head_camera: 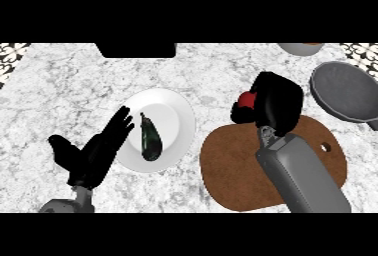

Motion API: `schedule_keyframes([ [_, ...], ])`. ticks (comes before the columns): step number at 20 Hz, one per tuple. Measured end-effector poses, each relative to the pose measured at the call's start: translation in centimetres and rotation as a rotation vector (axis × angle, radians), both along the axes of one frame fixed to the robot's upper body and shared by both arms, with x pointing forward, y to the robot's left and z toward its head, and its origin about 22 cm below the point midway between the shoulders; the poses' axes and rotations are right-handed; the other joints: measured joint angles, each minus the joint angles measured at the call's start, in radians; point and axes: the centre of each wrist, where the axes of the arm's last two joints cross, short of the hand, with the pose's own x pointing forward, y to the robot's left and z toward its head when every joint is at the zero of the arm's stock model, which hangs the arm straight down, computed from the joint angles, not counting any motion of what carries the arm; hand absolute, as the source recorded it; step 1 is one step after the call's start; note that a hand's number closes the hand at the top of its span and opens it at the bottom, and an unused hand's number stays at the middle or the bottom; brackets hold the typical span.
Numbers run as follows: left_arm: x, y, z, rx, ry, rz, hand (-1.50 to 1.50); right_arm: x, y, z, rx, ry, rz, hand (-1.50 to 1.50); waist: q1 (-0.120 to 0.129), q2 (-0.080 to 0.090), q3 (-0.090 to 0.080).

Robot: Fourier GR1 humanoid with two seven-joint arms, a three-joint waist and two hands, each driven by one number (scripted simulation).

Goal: Pick the tomato from the cutting board and place it in the pan

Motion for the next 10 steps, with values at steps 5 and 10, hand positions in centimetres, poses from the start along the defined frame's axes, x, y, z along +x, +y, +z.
schedule_keyframes([
  [5, 0.5, 0.5, 0.7, 0.0, -0.004, -0.007, 0.0, 0.1, -1.7, 0.9, 0.202, -0.183, -0.038, 1.5, 0.004, 0.002, 0.0],
  [10, -0.2, 0.5, 0.3, -0.003, -0.001, -0.01, 0.0, 1.0, -5.8, -1.0, 0.33, -0.274, -0.085, 1.5, 0.009, 0.003, -0.001],
])
